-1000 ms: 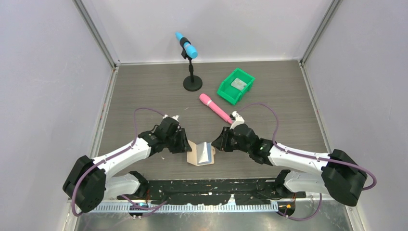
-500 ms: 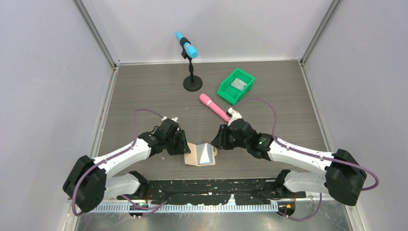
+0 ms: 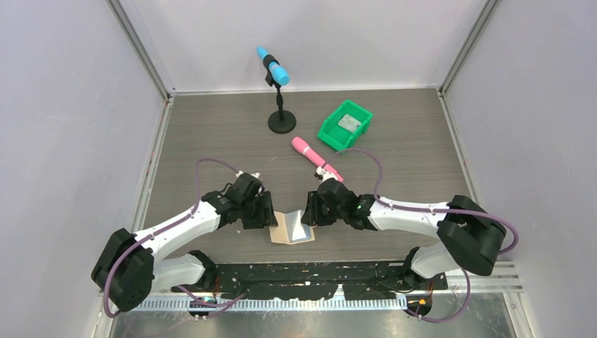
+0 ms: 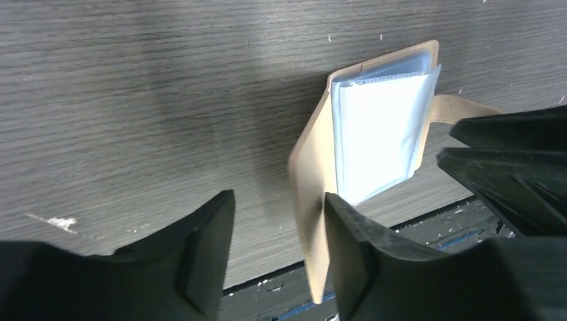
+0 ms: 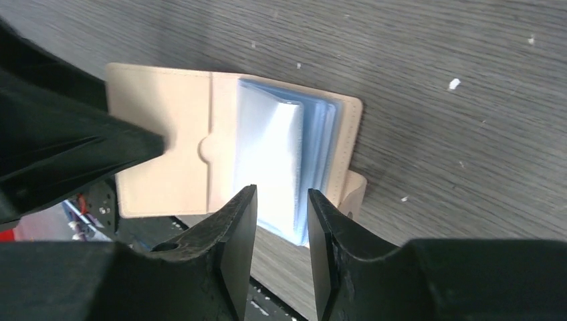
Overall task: Take the credit cards out of the card holder
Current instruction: Open the card holder at the center of the board.
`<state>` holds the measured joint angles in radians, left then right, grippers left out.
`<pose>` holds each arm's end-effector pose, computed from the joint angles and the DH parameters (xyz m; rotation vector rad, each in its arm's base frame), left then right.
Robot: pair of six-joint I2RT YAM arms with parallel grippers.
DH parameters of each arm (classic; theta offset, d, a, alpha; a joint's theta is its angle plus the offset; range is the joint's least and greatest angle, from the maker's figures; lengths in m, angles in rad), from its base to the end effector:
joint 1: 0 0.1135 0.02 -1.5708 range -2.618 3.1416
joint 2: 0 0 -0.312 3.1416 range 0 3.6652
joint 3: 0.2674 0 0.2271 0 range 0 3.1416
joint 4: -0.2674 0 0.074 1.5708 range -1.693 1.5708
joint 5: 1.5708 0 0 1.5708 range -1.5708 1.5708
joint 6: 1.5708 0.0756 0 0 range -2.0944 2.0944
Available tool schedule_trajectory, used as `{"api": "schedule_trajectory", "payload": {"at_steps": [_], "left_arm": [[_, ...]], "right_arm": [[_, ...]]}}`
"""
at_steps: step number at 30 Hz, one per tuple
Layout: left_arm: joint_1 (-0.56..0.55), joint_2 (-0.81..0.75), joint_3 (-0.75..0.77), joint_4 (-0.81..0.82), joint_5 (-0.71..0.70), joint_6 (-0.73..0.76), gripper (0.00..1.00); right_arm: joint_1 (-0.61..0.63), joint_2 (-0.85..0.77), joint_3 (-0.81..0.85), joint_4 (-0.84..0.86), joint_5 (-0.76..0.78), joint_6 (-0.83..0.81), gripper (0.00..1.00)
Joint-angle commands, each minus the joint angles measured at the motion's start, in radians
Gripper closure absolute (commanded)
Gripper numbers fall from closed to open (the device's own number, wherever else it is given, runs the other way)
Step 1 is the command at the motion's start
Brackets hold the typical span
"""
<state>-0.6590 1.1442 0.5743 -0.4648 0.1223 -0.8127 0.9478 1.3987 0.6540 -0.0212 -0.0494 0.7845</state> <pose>0.1397 -0.1198 0.2018 -0.1653 2.7508 -0.6330 0.1580 0.2264 0.2129 -0.2321 2.5117 0.8583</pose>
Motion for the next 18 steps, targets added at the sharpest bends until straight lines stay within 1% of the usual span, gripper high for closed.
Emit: {"api": "schedule_trajectory", "payload": {"at_steps": [1, 5, 8, 14, 18], "left_arm": [[0.010, -0.028, 0.103, -0.101, -0.036, 0.077, 0.42], [0.024, -0.038, 0.167, -0.165, -0.009, 0.094, 0.42], [0.025, -0.071, 0.199, -0.164, 0.060, 0.077, 0.44], [0.018, -0.120, 0.213, -0.005, 0.285, 0.007, 0.51], [0.000, -0.098, 0.206, 0.098, 0.361, -0.034, 0.52]], "right_arm": [[-0.003, 0.042, 0.035, 0.006, 0.011, -0.029, 0.59], [-0.003, 0.079, 0.029, 0.046, -0.017, -0.020, 0.60], [-0.003, 0.075, 0.024, 0.052, -0.010, -0.018, 0.61], [-0.002, 0.078, 0.020, 0.046, 0.004, -0.014, 0.63], [0.001, 0.076, 0.015, 0.047, 0.010, -0.007, 0.64]]}}
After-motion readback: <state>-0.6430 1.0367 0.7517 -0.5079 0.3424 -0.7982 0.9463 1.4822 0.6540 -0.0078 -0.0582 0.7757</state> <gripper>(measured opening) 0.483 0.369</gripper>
